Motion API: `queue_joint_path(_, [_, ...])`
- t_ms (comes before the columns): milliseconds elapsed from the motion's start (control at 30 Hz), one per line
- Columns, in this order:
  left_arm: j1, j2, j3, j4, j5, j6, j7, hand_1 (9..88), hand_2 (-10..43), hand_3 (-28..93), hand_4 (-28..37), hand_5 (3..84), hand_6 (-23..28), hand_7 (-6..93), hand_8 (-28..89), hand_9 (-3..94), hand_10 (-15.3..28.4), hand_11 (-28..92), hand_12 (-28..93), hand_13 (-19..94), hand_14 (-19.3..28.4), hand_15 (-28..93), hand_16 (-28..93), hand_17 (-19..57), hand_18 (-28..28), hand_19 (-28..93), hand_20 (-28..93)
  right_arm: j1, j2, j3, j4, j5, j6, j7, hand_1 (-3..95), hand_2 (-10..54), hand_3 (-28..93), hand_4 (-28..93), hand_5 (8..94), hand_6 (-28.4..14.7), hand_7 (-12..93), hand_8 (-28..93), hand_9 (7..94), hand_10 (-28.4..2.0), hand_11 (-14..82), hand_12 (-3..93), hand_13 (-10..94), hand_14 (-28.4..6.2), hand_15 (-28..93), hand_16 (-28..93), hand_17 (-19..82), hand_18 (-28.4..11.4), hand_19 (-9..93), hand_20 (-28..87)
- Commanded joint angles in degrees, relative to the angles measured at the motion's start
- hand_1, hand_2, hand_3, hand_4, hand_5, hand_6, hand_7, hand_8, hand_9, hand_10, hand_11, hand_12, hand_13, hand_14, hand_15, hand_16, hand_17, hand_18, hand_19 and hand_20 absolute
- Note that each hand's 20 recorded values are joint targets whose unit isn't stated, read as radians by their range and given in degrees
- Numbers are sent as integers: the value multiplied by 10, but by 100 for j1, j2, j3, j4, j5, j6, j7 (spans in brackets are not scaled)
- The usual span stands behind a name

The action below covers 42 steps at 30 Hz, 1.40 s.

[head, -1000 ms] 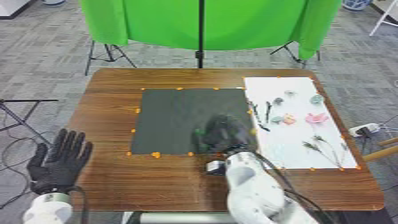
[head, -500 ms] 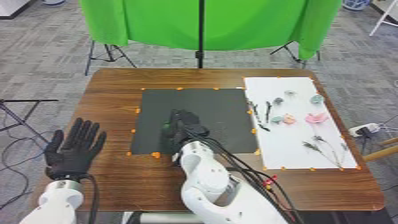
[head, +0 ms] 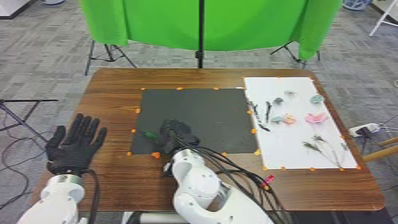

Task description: Arrange flowers

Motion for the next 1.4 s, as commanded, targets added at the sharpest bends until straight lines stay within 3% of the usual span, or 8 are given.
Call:
queue_joint_path(33, [1, -5, 92, 63, -38, 49, -3, 277, 138, 834, -279, 497, 104, 104, -88, 393, 155, 199, 103, 282, 153, 352, -72, -79, 135, 380, 140, -96, -46, 96, 27, 40, -11, 45, 377, -95, 834, -148, 626, -135, 109, -95, 758, -212, 227, 181, 854, -94, 476, 275, 567, -223, 932, 468])
queue_joint_path(400, [245, -126, -74, -41, -81, 17, 144, 277, 138, 833, -282, 498, 105, 107, -88, 395, 155, 206, 106, 284, 154, 361, -74, -80, 135, 384, 142, -60, 251, 86, -328, 228, -279, -112, 376, -95, 825, -153, 719, -92, 199, -87, 764, -209, 241, 192, 831, -107, 503, 274, 544, -230, 932, 466])
queue_joint_path(567, [326, -174, -140, -83, -88, 56, 177, 277, 139, 832, -282, 498, 106, 107, -89, 396, 155, 207, 105, 284, 155, 365, -74, -80, 136, 385, 142, -29, 349, 92, -442, 290, 54, -201, 395, -95, 804, -168, 727, -88, 264, 82, 762, -209, 236, 190, 826, -112, 510, 264, 542, -231, 932, 464])
queue_joint_path(733, [404, -193, -169, -118, -104, 66, 208, 277, 139, 832, -282, 499, 106, 108, -88, 397, 156, 211, 106, 285, 155, 368, -75, -80, 136, 386, 143, -29, 437, 88, -733, 682, 374, -643, 370, -71, 827, -176, 705, -89, 257, 22, 754, -210, 245, 198, 812, -117, 548, 274, 537, -230, 932, 473])
queue_joint_path(833, [385, -175, -158, -120, -81, 59, 194, 278, 139, 832, -283, 500, 106, 109, -89, 399, 157, 212, 106, 286, 155, 369, -75, -80, 136, 387, 144, -39, 453, 55, -884, 517, 112, -705, 342, -37, 837, -166, 708, -81, 219, -101, 733, -211, 237, 191, 777, -139, 581, 260, 512, -237, 932, 457])
queue_joint_path(967, [350, -157, -111, -111, -70, 56, 188, 278, 140, 832, -283, 500, 106, 108, -89, 399, 157, 212, 106, 287, 155, 372, -75, -80, 136, 388, 144, -61, 418, 56, -953, 439, -524, -687, 335, -28, 830, -161, 713, -68, 147, -118, 720, -215, 204, 185, 754, -152, 591, 255, 494, -248, 932, 446])
queue_joint_path(1167, [269, -134, -64, -73, -48, 79, 142, 278, 140, 832, -283, 499, 106, 109, -89, 400, 157, 213, 106, 287, 155, 373, -76, -79, 136, 388, 145, -65, 352, 92, -878, 432, -897, -555, 328, -22, 829, -155, 728, -53, 101, -108, 715, -217, 372, 253, 706, -165, 738, 303, 488, -252, 932, 470])
queue_joint_path(1400, [254, -131, -42, -57, -21, 67, 106, 277, 140, 833, -282, 500, 106, 110, -89, 399, 157, 212, 106, 286, 155, 373, -77, -79, 136, 388, 145, -42, 292, 106, -780, 342, -864, -559, 323, -16, 830, -150, 680, -50, 81, -106, 709, -220, 395, 260, 705, -164, 758, 314, 491, -252, 932, 501])
